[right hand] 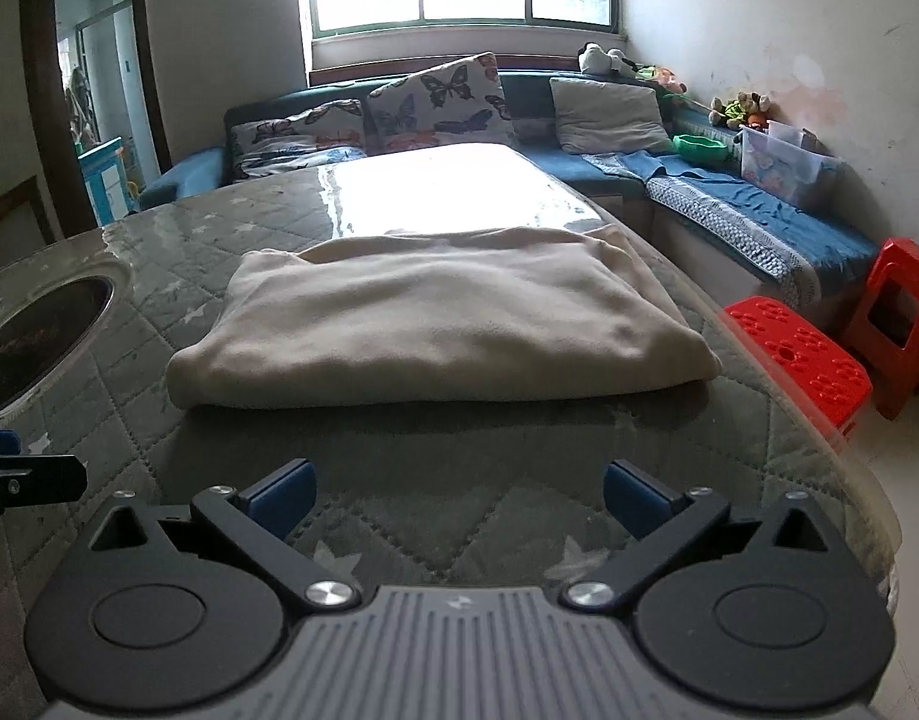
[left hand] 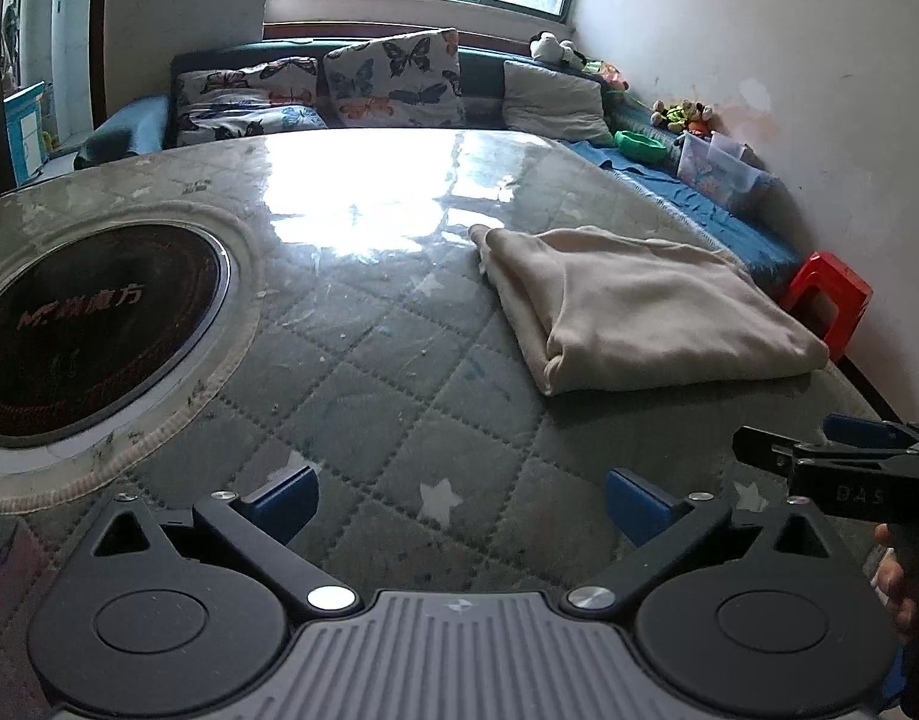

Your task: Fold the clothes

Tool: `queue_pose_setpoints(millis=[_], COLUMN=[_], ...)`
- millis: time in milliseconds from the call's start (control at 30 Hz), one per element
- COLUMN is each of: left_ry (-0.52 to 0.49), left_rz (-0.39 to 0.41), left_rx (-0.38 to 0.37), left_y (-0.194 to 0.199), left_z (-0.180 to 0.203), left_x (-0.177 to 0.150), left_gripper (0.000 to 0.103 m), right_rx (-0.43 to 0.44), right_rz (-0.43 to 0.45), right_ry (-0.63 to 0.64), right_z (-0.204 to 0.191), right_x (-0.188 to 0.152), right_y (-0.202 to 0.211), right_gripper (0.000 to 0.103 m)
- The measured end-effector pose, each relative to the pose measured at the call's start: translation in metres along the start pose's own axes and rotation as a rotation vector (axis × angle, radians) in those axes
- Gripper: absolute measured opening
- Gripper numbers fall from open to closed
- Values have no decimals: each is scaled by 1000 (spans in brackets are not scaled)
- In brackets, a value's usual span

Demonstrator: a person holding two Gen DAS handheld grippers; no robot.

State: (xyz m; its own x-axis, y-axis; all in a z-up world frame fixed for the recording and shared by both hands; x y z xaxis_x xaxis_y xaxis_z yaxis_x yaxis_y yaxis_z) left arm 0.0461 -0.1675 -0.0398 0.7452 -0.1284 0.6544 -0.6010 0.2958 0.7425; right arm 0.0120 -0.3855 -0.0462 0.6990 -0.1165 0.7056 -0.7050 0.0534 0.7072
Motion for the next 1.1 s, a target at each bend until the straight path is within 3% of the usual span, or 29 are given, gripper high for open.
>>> queue_pose_setpoints(millis=[1100], left_ry=[-52], left_rz=[-3], left_rx=[24], left_y=[3], left_z=[12], left_x=[-8], left_gripper=[103], right_rx=[-7], right_rz=[-7], right_ry=[0], right_z=[-3], right_x=[-10], right_y=[-3], right_gripper=[103])
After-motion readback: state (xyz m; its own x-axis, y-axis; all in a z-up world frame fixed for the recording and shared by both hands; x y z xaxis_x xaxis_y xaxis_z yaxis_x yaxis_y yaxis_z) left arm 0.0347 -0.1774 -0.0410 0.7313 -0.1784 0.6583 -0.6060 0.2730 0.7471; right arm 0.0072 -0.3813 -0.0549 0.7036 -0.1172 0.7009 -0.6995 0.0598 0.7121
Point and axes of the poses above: each gripper's, at about its wrist camera, not at the fingertips, and y roughly against the way its jaws point, z to its right, x to its top, the point moved 10 cm from there along -y, roughly the way its jaws point, and after that the axes turned 4 degrees about -z, right-handed, at the moved point
